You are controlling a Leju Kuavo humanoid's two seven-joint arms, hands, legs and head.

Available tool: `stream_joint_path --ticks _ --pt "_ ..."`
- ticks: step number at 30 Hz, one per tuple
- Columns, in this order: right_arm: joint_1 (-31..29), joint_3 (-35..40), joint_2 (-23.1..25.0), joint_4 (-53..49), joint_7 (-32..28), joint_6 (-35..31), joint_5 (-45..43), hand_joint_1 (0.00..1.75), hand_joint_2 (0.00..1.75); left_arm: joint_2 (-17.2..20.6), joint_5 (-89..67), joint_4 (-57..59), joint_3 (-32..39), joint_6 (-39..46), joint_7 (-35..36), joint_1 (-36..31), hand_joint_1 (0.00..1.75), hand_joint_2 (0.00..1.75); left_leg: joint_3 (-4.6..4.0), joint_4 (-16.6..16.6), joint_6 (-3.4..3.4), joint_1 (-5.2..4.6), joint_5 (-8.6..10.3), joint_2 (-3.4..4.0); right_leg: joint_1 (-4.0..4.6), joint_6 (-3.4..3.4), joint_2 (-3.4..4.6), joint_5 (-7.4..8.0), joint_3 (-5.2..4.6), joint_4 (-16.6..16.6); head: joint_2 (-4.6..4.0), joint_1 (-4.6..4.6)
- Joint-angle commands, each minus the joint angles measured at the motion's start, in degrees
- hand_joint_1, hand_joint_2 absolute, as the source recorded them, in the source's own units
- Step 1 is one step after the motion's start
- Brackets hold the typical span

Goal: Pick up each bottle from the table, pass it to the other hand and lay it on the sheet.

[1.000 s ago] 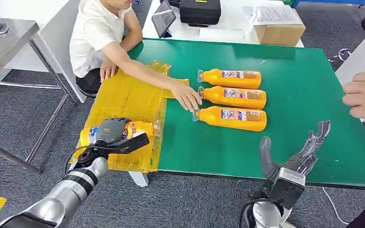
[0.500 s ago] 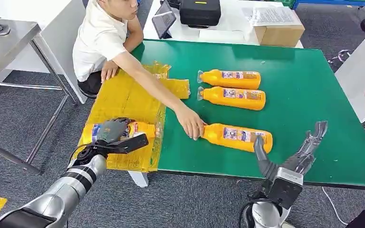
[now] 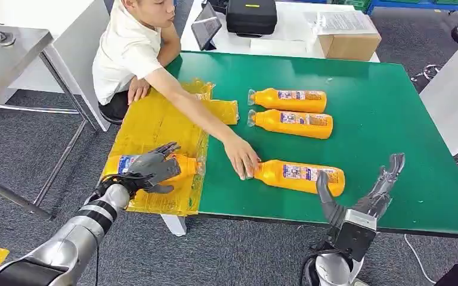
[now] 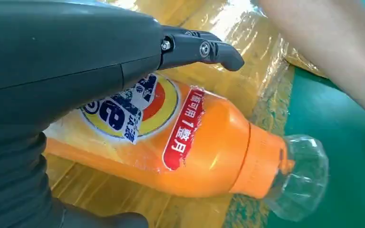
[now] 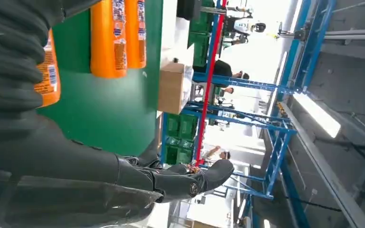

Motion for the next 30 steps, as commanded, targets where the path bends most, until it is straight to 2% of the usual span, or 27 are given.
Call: stream_joint_path --ticks 1,4,5,7,8,10,12,13,14,15,17,18,21,26,30 --pt "-2.7 1.26 -2.38 4.93 0.06 0.15 -1.24 0.0 1.75 1.77 6.4 -0.22 1.8 -11.59 -3.21 4.07 0.0 1.75 0.28 -0.15 -0.09 0.03 -0.04 0.31 0.03 -0.1 0.34 0.07 0.19 -0.15 0.0 0.0" --pt "-2.41 0.8 -2.12 4.65 0.06 0.15 -0.64 0.0 1.75 1.42 9.1 -5.19 1.09 -12.93 -5.22 5.64 0.0 1.75 0.39 -0.16 -0.08 0.03 -0.06 0.33 0.02 -0.09 0.37 0.06 0.31 -0.13 0.0 0.0" --pt "-2.11 0.12 -1.77 4.32 0.06 0.15 0.04 0.0 1.75 0.95 8.52 -8.59 0.15 -9.87 -6.32 6.65 0.0 1.75 0.34 -0.11 -0.06 0.01 -0.05 0.23 0.0 -0.06 0.26 0.04 0.29 -0.09 0.0 -0.02" --pt "-0.77 -0.93 -1.42 2.69 0.06 0.15 1.68 0.0 1.75 -1.96 5.27 -20.46 -2.47 3.85 -7.59 10.19 0.0 1.75 0.29 -0.08 -0.07 0.03 -0.03 0.07 0.02 -0.07 0.09 0.0 0.27 -0.09 0.0 0.0" --pt "-0.35 -1.2 -1.33 2.14 0.06 0.15 3.29 0.0 1.75 -2.89 5.17 -24.22 -3.48 5.73 -6.37 11.55 0.0 1.75 0.26 -0.1 -0.08 0.03 -0.02 -0.02 0.02 -0.09 0.01 -0.02 0.27 -0.12 0.0 0.0" --pt "0.32 -1.57 -1.27 3.65 0.06 0.15 8.46 0.0 1.75 -7.13 9.38 -34.21 -2.45 17.61 -12.6 16.44 0.0 1.75 0.14 0.02 -0.07 0.06 -0.06 -0.15 0.06 -0.09 -0.13 -0.08 0.14 -0.05 0.0 0.0" --pt "0.32 -1.57 -1.27 3.65 0.06 0.15 8.46 0.0 1.75 -7.13 9.38 -34.21 -2.45 17.61 -12.6 16.44 0.0 1.75 -0.13 0.05 -0.04 0.03 -0.03 -0.09 0.02 -0.02 -0.09 -0.03 -0.18 -0.03 0.0 -0.02" --pt "-0.41 -0.33 -2.66 11.98 0.06 0.15 12.23 0.0 1.75 -9.42 11.84 -41.22 -2.81 26.08 -15.82 20.76 0.0 1.75 -0.17 0.07 -0.06 0.07 -0.09 -0.04 0.07 -0.04 -0.04 -0.05 -0.19 -0.04 0.0 0.0" --pt "-1.14 -0.28 -3.28 15.94 0.06 0.15 14.55 0.0 1.75 -9.77 14.51 -42.6 -3.14 28.94 -17.18 21.95 0.0 1.75 -0.2 -0.03 -0.03 0.05 -0.07 0.0 0.05 -0.02 0.01 -0.01 -0.17 -0.16 0.0 0.02" --pt "-1.75 -5.54 -1.85 19.1 0.06 0.15 25.41 0.0 1.75 -11.91 20.28 -44.66 -3.08 32.98 -20.0 24.3 0.0 1.75 -0.06 -0.11 -0.04 0.06 -0.12 0.04 0.06 -0.04 0.08 -0.03 -0.03 -0.27 0.0 0.0" --pt "-2.72 -8.27 -2.26 22.47 0.06 0.15 32.97 0.0 1.75 -12.92 25.92 -45.98 -4.87 35.16 -21.16 25.62 0.0 1.75 0.05 -0.15 -0.09 0.1 -0.19 0.25 0.11 -0.07 0.28 0.0 0.06 -0.32 0.0 -0.02" --pt "-3.5 -12.54 -1.86 22.74 0.06 0.15 41.02 0.0 1.75 -13.26 28.45 -46.95 -6.84 38.09 -23.74 26.16 0.0 1.75 -0.11 -0.02 -0.08 0.08 -0.24 0.17 0.1 -0.02 0.15 -0.02 -0.13 -0.22 0.0 0.02" --pt "-3.77 -12.81 -2.02 23.11 0.06 0.15 41.99 0.0 1.75 -13.15 28.68 -47.32 -7.33 38.79 -23.94 26.22 0.0 1.75 -0.33 0.0 -0.08 0.02 -0.16 -0.06 0.04 -0.02 -0.02 -0.05 -0.33 -0.13 0.0 -0.02" --pt "-4.61 -13.57 -2.39 23.97 0.06 0.15 43.03 0.0 1.75 -12.91 28.97 -47.93 -7.63 39.18 -23.94 26.15 0.0 1.75 -0.32 0.01 -0.09 0.03 -0.22 0.17 0.04 -0.05 0.2 -0.03 -0.36 -0.12 0.0 -0.02" --pt "-4.61 -13.57 -2.39 23.97 0.06 0.15 43.03 0.0 1.75 -12.91 28.97 -47.93 -7.63 39.18 -23.94 26.15 0.0 1.75 -0.32 -0.02 -0.09 0.05 -0.18 0.06 0.06 -0.06 0.06 -0.04 -0.35 -0.14 0.0 0.0"
